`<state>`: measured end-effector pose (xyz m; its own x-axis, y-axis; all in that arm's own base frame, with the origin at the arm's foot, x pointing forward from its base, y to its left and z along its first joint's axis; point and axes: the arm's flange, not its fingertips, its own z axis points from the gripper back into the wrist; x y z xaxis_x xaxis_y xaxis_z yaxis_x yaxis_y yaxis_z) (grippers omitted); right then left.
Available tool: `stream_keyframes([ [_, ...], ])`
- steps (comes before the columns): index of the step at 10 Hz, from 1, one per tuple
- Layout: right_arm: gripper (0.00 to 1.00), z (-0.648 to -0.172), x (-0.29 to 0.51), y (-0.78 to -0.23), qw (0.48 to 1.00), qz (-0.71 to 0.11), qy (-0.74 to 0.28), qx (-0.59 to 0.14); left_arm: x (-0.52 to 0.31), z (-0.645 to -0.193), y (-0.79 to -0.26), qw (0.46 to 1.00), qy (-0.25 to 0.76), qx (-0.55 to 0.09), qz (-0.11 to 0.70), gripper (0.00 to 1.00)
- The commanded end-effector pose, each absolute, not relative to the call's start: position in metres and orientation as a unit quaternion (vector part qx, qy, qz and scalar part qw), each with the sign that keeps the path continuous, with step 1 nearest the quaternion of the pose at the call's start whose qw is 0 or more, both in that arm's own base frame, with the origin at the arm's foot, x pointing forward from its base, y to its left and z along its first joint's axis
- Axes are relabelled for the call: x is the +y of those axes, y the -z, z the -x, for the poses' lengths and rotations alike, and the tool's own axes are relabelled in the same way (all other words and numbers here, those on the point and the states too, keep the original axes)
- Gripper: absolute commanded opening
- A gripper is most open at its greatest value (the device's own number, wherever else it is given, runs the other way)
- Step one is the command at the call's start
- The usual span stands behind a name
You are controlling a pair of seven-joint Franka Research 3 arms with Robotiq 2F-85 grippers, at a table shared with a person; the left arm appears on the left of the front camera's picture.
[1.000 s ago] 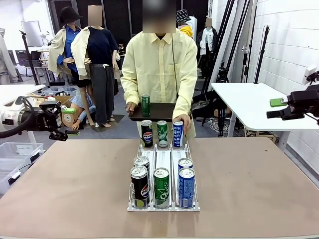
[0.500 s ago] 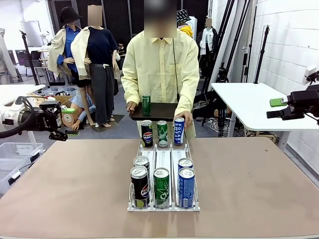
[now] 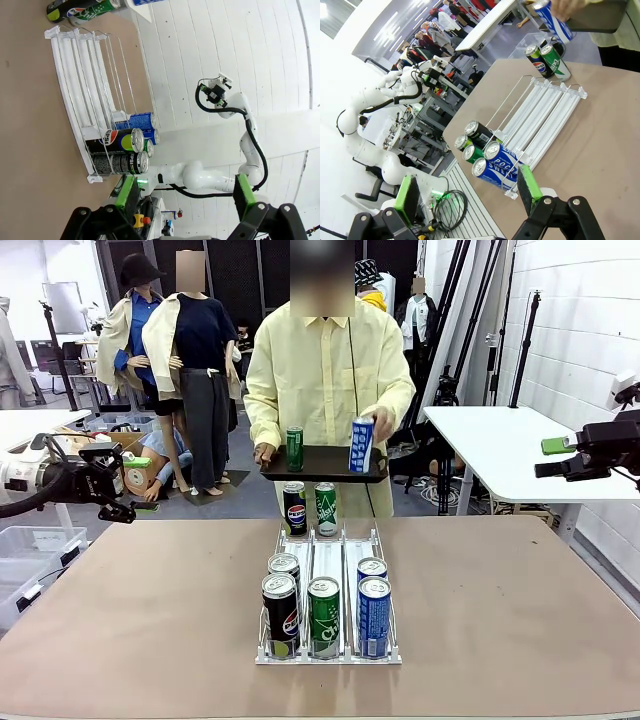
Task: Retrieve and hand over the desired beverage to the person.
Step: Pick up another can of the same type that the person held from the Automatic Can Dispenser.
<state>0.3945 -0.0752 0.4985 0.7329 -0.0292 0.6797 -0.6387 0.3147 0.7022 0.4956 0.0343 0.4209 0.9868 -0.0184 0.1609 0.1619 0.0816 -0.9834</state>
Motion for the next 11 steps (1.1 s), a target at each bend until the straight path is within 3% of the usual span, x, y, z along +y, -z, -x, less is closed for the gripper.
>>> stream_keyframes([
  [1,1.00,-0.3951,-0.0738,-0.5001,0.748,-0.554,-0.201,-0.305,0.0344,-0.4946,-0.4244,0.735,0.063,-0.057,0.673,1.00],
  [11,1.00,-0.3951,-0.0738,-0.5001,0.748,-0.554,-0.201,-0.305,0.0344,-0.4946,-0.4244,0.735,0.063,-0.057,0.673,1.00],
])
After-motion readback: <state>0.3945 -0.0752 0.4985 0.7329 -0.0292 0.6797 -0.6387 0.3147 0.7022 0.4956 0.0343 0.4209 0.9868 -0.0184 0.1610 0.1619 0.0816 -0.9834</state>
